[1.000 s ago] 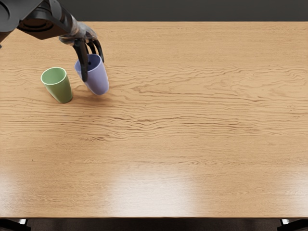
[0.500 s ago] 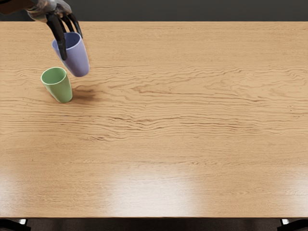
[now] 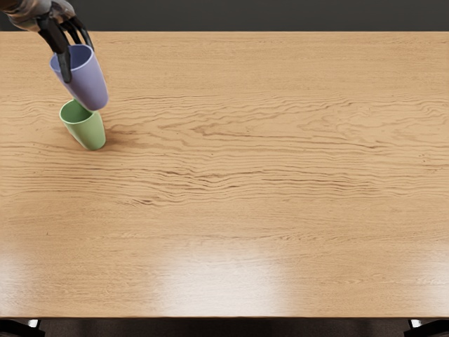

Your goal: Pick up cup and place in cup with left hand

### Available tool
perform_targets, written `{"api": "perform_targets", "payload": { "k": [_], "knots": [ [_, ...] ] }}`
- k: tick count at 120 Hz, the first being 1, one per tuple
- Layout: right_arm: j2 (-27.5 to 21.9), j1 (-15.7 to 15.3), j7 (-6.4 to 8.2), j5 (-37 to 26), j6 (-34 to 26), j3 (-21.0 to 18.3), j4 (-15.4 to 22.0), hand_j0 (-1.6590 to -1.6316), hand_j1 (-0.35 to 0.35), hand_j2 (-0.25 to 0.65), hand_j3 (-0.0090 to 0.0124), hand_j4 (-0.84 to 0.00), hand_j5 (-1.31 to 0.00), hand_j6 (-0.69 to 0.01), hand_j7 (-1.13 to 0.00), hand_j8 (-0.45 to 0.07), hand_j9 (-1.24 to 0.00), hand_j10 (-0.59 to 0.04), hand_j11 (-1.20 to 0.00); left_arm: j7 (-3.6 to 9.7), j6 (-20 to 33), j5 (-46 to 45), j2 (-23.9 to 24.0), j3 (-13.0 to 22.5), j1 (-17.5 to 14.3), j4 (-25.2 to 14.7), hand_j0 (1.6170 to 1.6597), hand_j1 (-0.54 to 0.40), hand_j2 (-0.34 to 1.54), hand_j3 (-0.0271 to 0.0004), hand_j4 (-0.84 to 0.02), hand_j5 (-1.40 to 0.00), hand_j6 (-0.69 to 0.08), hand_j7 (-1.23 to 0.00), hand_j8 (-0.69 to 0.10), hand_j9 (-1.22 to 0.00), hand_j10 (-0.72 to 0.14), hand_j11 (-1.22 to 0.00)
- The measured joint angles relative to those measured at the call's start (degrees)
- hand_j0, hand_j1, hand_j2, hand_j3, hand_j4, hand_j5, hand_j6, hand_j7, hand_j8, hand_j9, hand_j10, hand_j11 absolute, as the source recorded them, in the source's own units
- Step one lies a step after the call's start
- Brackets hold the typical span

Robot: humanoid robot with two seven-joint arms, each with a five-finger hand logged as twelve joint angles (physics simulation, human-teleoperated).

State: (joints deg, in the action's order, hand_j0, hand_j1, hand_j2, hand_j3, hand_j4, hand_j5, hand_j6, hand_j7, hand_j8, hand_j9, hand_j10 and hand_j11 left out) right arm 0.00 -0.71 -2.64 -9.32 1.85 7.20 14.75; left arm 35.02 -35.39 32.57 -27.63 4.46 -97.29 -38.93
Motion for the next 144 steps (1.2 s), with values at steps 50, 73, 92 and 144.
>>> {"api": "perform_targets", "payload": {
  "k": [50, 73, 92, 144],
  "knots": [
    [0.0, 0.01, 0.0, 0.0, 0.0, 0.01, 0.01, -1.6581, -0.32, -0.005, 0.0, -0.024, -0.03, -0.024, -0.03, -0.024, -0.03, -0.024, -0.03, -0.02, 0.09, 0.16, -3.29, -0.12, 2.38, -0.71, 1.655, -0.287, 0.97, 0.0, -0.497, -0.96, -0.325, -0.92, -0.355, -0.91, -0.53, -0.92],
    [0.0, 0.01, 0.0, 0.0, 0.0, 0.01, 0.0, -1.6581, -0.32, -0.005, 0.0, -0.024, -0.03, -0.024, -0.03, -0.024, -0.03, -0.024, -0.03, -0.01, 0.09, 0.23, -3.06, -0.16, 2.18, 0.05, 1.6549, -0.28, 0.96, 0.0, -0.494, -0.97, -0.329, -0.93, -0.352, -0.92, -0.529, -0.93],
    [0.0, 0.01, 0.0, 0.0, 0.0, 0.01, -0.05, -1.6581, -0.32, -0.005, 0.0, -0.024, -0.03, -0.024, -0.03, -0.024, -0.03, -0.024, -0.03, -0.01, 0.12, 0.51, -2.69, -0.09, 2.28, 1.57, 1.6549, -0.277, 0.95, 0.0, -0.489, -0.98, -0.325, -0.93, -0.346, -0.93, -0.528, -0.93],
    [0.0, 0.01, 0.01, 0.0, 0.0, 0.01, -0.08, -1.6581, -0.32, -0.005, 0.0, -0.024, -0.03, -0.024, -0.03, -0.024, -0.03, -0.024, -0.03, -0.01, 0.1, 0.96, -0.25, 0.16, 2.9, 5.02, 1.6552, -0.272, 0.97, 0.0, -0.511, -0.98, -0.339, -0.93, -0.352, -0.95, -0.549, -0.93]
  ]
}}
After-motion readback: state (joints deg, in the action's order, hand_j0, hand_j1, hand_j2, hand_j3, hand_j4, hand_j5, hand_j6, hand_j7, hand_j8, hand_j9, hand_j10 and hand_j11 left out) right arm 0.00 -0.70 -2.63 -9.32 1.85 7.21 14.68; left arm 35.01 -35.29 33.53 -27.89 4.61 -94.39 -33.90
